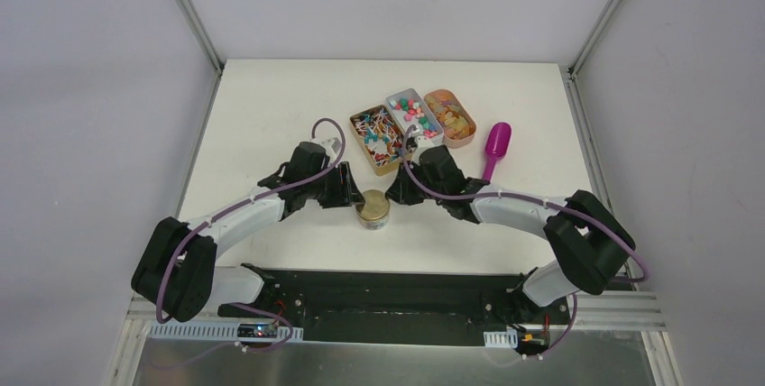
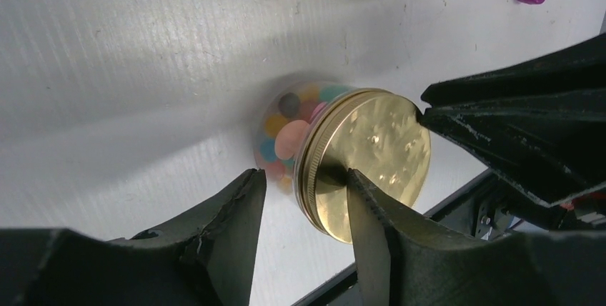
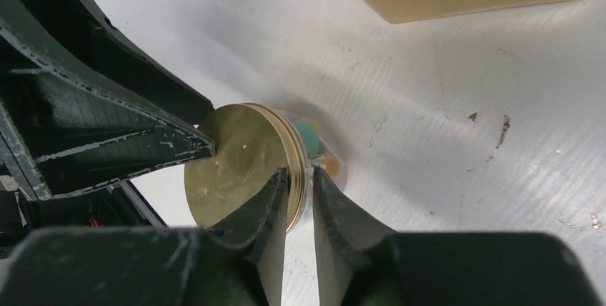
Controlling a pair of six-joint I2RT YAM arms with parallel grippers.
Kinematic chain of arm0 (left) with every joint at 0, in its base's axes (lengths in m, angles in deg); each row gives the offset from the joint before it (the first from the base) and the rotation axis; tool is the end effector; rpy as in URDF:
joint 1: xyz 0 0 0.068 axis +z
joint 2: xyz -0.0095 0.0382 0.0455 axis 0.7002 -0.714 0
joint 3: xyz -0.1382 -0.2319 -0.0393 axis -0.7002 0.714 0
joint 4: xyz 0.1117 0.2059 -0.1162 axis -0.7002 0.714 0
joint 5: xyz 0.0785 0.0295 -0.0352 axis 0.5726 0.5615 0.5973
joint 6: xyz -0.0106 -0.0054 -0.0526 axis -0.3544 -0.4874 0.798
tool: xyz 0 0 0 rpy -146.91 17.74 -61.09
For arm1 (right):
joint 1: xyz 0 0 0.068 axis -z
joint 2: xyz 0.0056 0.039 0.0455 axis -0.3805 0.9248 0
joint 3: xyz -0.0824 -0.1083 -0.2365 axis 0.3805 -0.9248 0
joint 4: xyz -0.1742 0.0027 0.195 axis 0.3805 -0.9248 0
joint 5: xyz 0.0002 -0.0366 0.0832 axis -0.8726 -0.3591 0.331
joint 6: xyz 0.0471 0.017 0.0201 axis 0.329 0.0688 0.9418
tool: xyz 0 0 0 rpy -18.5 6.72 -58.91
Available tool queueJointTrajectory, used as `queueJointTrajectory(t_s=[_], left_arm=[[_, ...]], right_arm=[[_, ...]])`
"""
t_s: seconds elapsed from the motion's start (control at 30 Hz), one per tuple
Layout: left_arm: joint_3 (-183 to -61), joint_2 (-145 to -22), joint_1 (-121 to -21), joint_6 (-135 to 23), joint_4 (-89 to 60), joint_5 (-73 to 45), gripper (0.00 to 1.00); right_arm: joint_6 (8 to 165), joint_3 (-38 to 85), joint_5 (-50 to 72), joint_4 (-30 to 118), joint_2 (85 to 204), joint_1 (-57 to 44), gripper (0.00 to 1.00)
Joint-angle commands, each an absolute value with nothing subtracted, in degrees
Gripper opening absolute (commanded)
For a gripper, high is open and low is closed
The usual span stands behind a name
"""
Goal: Pack the candies
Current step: Close the bottle lid on the packing bottle.
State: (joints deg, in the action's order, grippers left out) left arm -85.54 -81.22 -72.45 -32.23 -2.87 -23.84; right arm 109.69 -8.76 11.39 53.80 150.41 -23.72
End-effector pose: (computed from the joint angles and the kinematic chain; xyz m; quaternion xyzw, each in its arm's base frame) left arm 0.2138 -0.1262 0.1887 0.0026 0.9179 -0.3173 0.2381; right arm 0.2143 0.2296 0.1896 -0.1543 0.8707 0.3334 0.3269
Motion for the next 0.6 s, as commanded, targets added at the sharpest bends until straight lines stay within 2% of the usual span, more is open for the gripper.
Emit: queueJointTrajectory(t_s=[0.0, 0.17, 0.3, 0.57], left_arm=[[-85.3, -79.9, -72.0, -31.1, -2.7, -26.1, 0.46], [-85.1, -78.9, -72.0, -30.1, -2.7, -26.6, 0.46], [-84.6, -78.9, -71.9, -30.2, -3.1, -27.6, 0.46], [-85.1, -81.2, -71.9, -30.2, -3.5, -28.7, 0.43]], right_arm=[[109.2, -6.7, 15.9, 52.6, 148.7, -19.4, 0.23], [108.0, -1.8, 19.9, 47.0, 145.7, -15.8, 0.34], [109.9, -2.4, 23.9, 45.4, 144.0, -15.9, 0.44], [112.5, -4.4, 24.9, 45.7, 144.1, -18.0, 0.44]])
